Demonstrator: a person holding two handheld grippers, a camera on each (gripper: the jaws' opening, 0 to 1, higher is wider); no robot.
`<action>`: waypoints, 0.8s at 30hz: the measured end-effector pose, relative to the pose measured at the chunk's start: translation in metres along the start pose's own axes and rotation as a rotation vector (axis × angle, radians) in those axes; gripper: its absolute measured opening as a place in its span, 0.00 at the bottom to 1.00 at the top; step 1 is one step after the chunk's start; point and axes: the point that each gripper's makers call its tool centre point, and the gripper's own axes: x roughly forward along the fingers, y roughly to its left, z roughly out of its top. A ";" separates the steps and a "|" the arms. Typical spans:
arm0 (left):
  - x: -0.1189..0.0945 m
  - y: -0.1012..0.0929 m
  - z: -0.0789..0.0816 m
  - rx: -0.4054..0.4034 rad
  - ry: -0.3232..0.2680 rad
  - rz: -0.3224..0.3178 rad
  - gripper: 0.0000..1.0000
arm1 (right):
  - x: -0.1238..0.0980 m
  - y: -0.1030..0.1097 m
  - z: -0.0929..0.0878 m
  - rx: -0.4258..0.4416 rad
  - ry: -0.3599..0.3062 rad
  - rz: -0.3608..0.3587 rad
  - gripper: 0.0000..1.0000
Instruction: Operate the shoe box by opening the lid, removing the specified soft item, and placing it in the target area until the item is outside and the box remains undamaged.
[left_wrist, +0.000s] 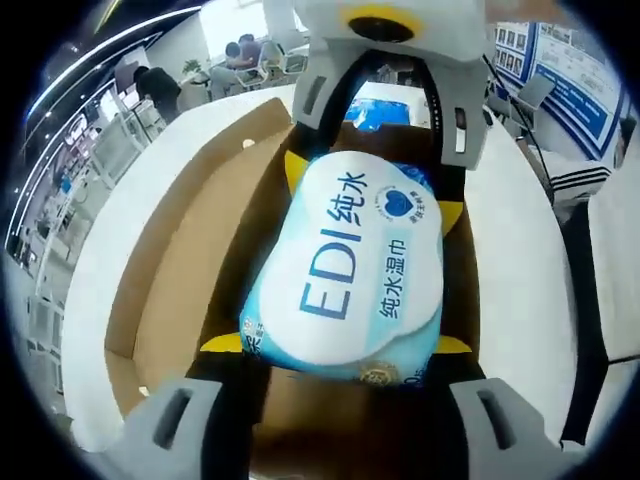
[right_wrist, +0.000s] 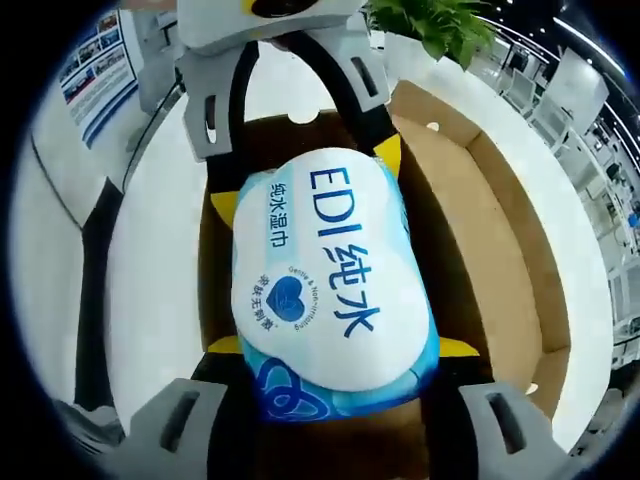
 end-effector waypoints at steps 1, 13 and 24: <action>-0.003 -0.001 0.002 0.002 -0.003 0.002 0.65 | -0.003 0.001 0.001 -0.001 -0.002 -0.003 0.65; -0.049 -0.018 0.031 0.011 -0.072 0.036 0.65 | -0.053 0.015 0.015 -0.019 -0.028 -0.040 0.65; -0.067 -0.033 0.042 0.030 -0.075 0.064 0.64 | -0.074 0.030 0.019 -0.022 -0.028 -0.059 0.65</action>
